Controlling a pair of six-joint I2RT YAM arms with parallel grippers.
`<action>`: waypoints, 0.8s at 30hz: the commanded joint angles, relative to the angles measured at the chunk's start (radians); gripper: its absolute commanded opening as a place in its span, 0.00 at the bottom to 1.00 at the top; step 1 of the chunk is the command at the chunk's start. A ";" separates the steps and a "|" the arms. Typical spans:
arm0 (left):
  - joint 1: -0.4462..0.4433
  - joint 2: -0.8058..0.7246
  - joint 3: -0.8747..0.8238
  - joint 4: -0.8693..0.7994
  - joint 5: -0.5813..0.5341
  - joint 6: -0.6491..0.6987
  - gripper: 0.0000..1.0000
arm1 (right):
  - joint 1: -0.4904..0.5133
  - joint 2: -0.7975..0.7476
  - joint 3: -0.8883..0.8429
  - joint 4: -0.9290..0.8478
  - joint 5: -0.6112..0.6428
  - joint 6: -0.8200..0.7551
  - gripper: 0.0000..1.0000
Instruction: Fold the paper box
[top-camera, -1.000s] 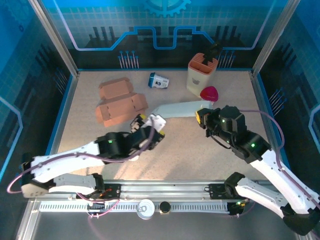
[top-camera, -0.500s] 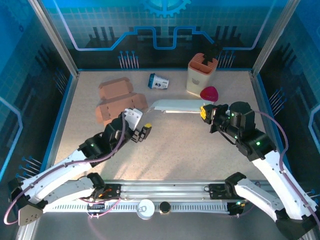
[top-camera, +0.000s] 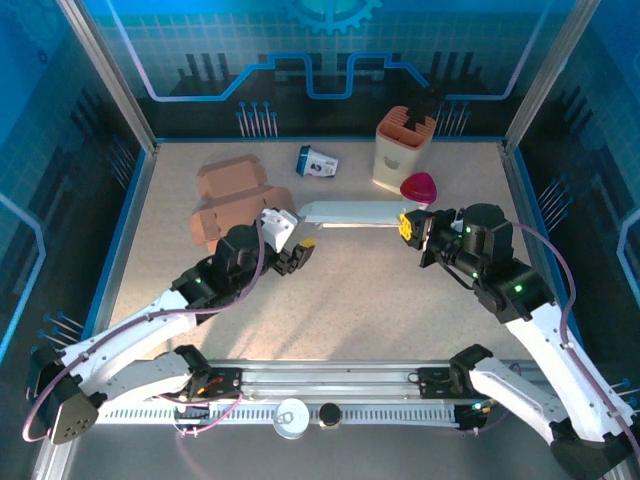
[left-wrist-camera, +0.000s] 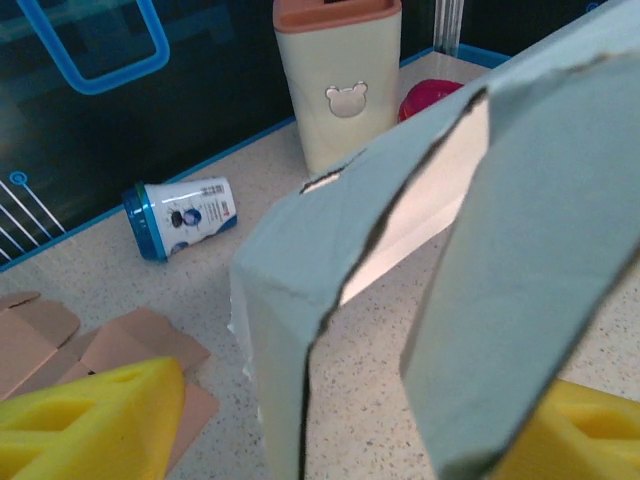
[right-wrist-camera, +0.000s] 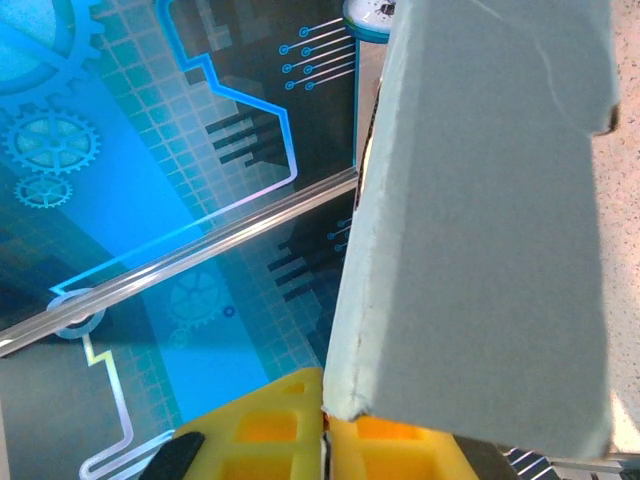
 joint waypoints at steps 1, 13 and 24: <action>0.007 0.015 0.018 0.038 -0.042 0.042 0.75 | -0.015 -0.008 0.012 0.020 -0.020 0.002 0.00; 0.037 0.076 0.047 0.093 -0.040 0.084 0.58 | -0.025 -0.014 -0.017 0.034 -0.027 0.007 0.00; 0.039 0.134 0.082 0.101 -0.004 0.097 0.28 | -0.042 -0.003 -0.027 0.054 -0.045 0.011 0.00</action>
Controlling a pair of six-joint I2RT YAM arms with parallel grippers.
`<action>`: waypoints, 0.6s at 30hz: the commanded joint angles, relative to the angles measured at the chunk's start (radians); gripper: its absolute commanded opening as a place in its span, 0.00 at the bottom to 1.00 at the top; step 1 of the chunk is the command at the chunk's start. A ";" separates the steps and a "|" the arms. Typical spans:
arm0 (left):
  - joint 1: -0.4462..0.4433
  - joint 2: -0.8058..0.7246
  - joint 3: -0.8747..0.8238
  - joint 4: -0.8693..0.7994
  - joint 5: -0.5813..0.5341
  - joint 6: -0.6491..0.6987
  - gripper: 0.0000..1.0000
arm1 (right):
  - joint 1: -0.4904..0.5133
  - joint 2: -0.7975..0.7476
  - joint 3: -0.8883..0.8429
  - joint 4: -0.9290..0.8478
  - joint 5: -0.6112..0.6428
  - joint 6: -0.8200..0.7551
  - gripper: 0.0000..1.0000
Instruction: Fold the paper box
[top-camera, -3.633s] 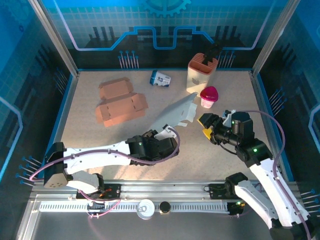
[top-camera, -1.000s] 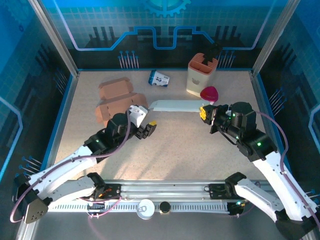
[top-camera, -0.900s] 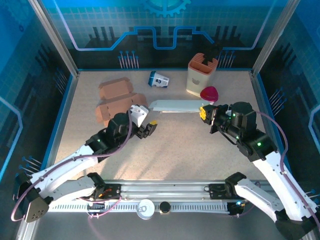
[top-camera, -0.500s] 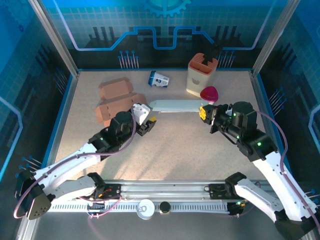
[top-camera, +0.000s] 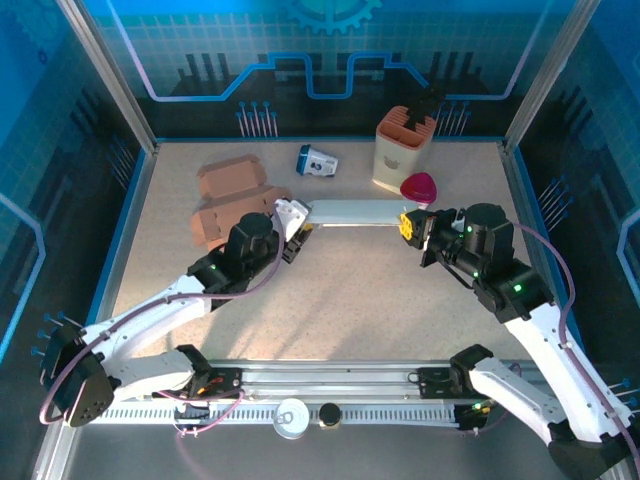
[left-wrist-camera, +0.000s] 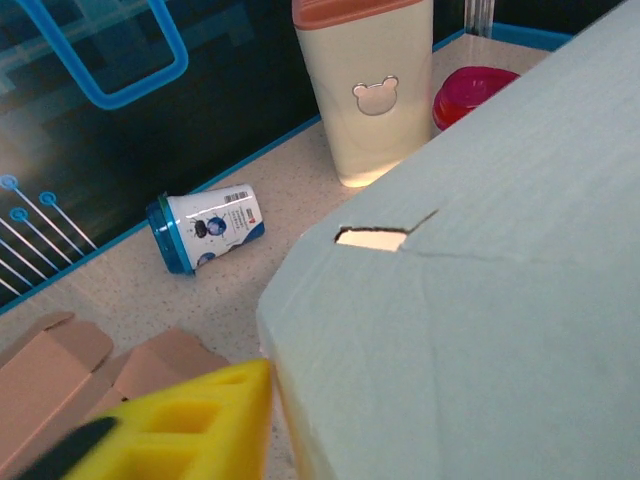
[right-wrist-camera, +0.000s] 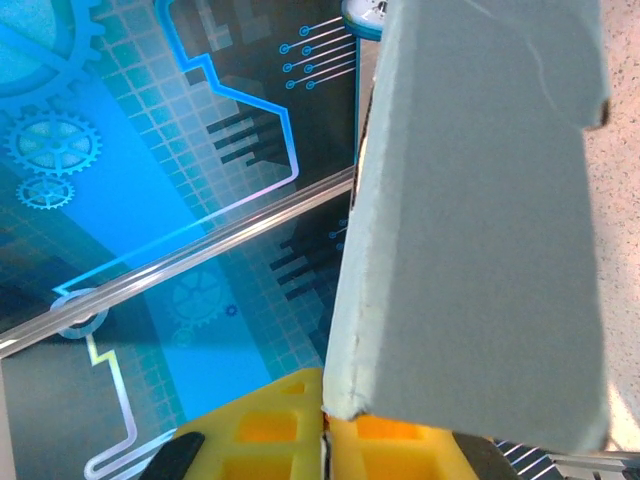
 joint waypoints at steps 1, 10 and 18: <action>0.008 -0.009 0.025 0.031 0.010 0.012 0.27 | -0.022 -0.001 -0.015 0.037 -0.021 0.010 0.00; 0.011 -0.117 -0.070 0.003 -0.025 -0.029 0.70 | -0.103 0.001 -0.012 0.046 -0.091 0.005 0.00; 0.030 -0.258 -0.250 0.172 0.116 0.067 0.77 | -0.191 0.032 0.033 0.029 -0.232 -0.058 0.00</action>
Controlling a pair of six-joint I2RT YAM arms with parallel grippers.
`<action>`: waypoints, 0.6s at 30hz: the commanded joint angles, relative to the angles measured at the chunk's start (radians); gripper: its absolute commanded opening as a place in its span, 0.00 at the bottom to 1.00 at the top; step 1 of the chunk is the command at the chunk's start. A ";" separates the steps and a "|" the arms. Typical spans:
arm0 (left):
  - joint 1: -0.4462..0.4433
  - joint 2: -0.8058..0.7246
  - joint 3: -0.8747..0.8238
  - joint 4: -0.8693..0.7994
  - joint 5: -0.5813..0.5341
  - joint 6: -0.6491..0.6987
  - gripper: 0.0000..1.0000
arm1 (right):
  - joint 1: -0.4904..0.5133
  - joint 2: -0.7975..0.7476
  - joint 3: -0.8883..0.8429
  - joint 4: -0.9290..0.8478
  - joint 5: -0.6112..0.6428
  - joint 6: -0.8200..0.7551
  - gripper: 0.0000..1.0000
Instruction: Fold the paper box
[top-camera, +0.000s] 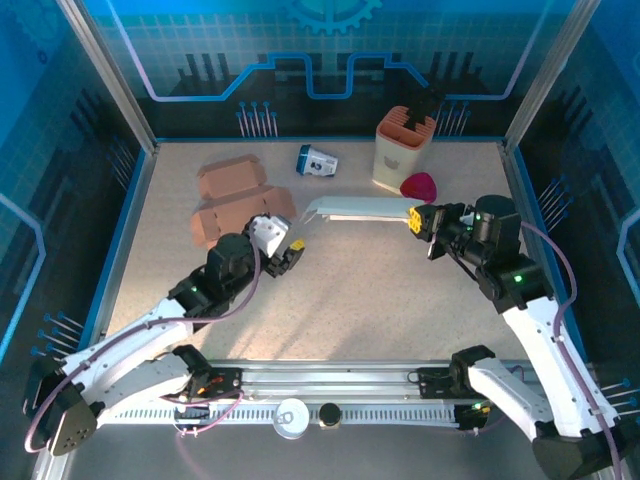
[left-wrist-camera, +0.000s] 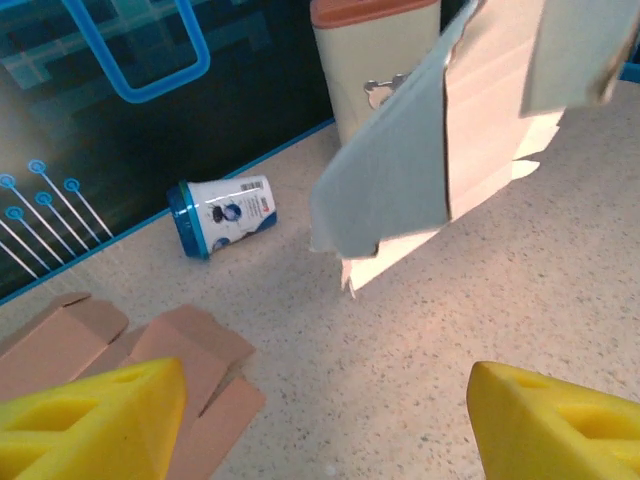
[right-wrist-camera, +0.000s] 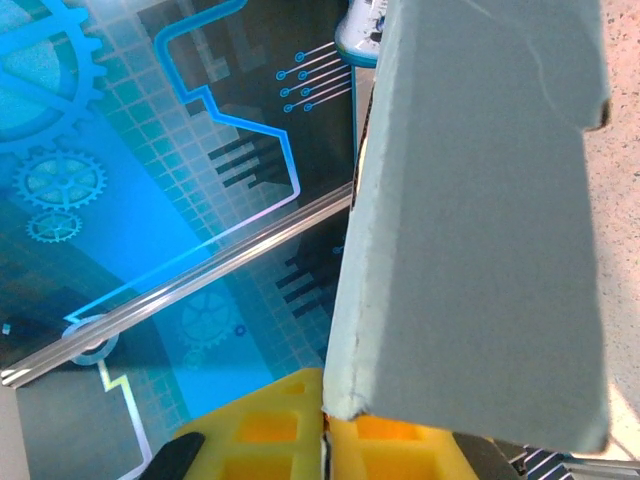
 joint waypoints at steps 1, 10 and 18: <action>0.006 -0.045 -0.055 0.144 0.093 0.077 0.78 | -0.022 -0.009 0.033 0.022 -0.081 -0.031 0.00; 0.043 0.091 0.014 0.231 0.174 0.102 0.78 | -0.026 -0.016 0.023 0.017 -0.089 -0.031 0.00; 0.100 0.151 0.070 0.277 0.207 0.075 0.76 | -0.029 -0.013 0.016 0.026 -0.098 -0.027 0.00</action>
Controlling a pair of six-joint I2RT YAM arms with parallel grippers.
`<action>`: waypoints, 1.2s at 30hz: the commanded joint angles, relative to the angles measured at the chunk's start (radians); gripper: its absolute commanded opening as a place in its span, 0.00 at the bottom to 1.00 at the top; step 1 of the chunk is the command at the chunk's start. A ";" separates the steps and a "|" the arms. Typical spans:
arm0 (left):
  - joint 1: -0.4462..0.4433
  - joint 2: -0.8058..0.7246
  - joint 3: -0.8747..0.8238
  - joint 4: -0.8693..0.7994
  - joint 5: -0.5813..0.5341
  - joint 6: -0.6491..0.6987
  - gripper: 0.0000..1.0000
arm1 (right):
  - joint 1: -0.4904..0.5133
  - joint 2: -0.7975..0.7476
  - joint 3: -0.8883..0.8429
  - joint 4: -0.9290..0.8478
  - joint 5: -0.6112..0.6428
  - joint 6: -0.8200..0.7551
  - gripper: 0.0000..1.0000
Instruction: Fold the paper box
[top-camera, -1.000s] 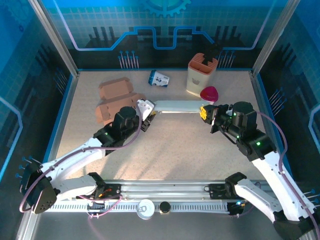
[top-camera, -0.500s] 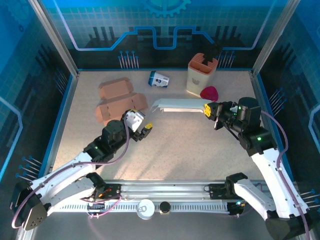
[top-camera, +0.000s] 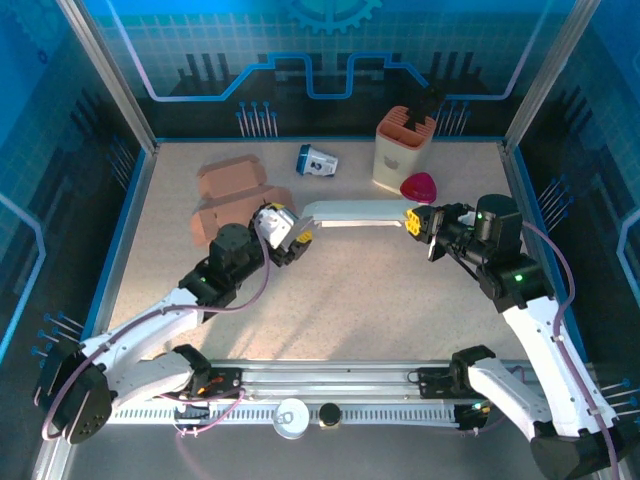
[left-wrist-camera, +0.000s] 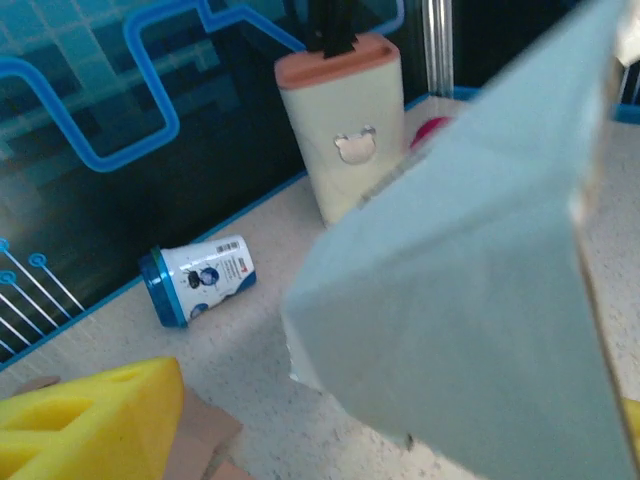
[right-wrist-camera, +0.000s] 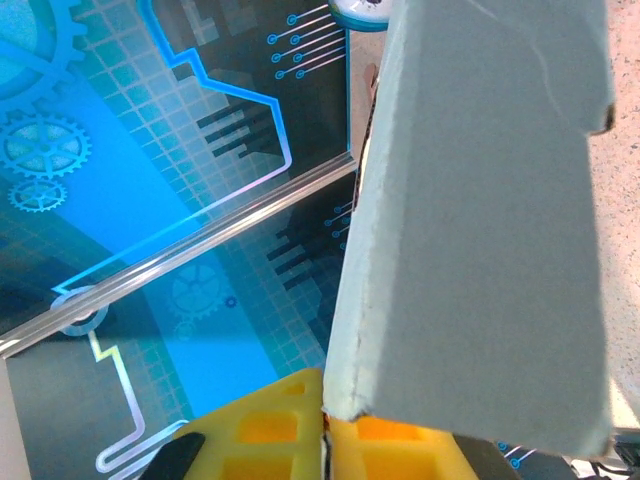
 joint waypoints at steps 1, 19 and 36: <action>0.016 0.023 0.051 0.064 0.053 0.002 0.76 | -0.017 -0.012 0.014 0.030 -0.025 -0.007 0.00; 0.014 0.027 0.111 -0.095 0.142 -0.020 0.00 | -0.028 0.001 -0.013 0.062 -0.011 -0.001 0.08; 0.014 0.016 0.372 -0.839 -0.057 -0.756 0.00 | 0.008 -0.047 0.273 -0.273 0.228 -0.398 0.81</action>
